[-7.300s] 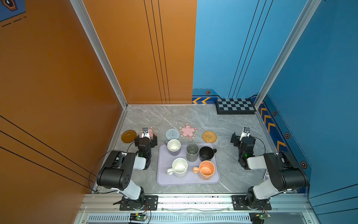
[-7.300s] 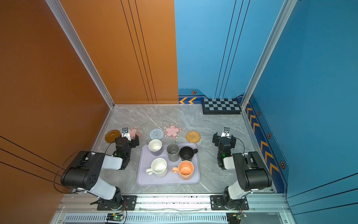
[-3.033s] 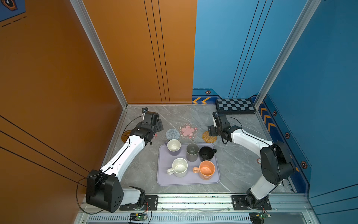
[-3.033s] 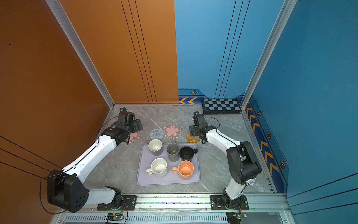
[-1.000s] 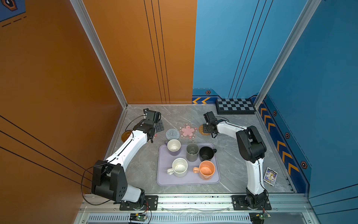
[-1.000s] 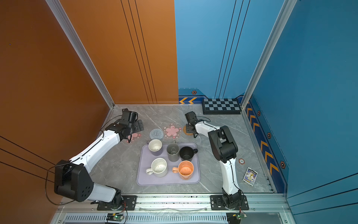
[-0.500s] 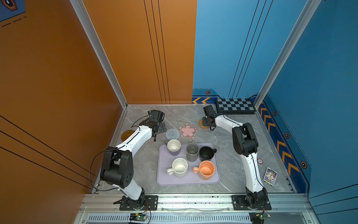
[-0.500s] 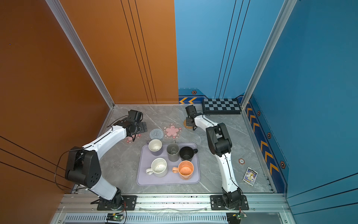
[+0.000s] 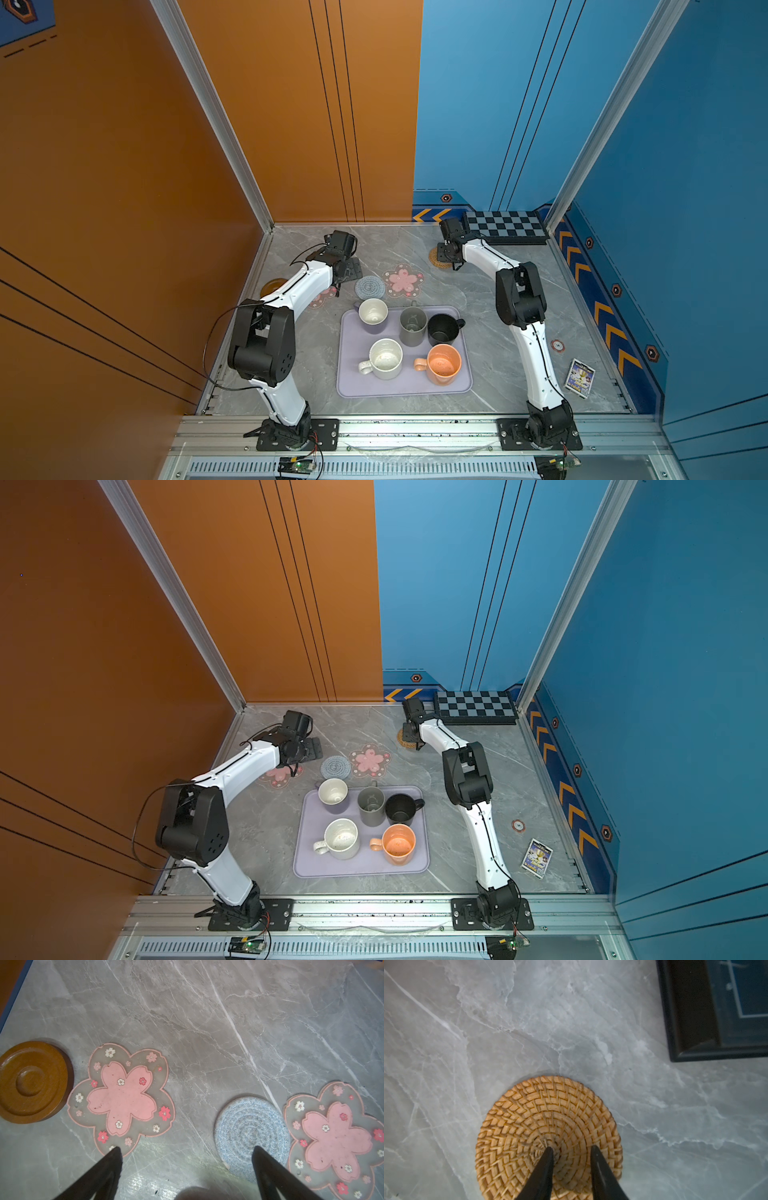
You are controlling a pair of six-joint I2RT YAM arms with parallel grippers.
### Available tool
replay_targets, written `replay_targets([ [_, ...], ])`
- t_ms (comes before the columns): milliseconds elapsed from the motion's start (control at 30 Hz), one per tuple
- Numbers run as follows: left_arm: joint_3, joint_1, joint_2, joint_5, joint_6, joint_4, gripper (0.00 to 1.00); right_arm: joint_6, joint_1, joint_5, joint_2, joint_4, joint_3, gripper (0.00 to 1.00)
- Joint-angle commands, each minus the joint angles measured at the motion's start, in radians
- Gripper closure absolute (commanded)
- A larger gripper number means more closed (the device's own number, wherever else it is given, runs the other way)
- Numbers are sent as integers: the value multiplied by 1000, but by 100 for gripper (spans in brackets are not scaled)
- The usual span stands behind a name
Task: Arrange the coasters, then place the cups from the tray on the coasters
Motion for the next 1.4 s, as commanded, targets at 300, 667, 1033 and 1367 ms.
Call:
replay_targets([
  [300, 48, -6, 75, 45, -22, -16, 2, -8, -12, -79, 147, -153, 210, 66],
  [667, 64, -17, 118, 68, -63, 31, 1, -26, -19, -112, 223, -206, 351, 65],
  [1033, 70, -28, 134, 102, -81, 57, 1, -26, -32, -151, 250, -190, 427, 63],
  [1367, 67, -45, 82, 101, -66, 59, 1, -48, -25, -155, 93, -112, 304, 46],
])
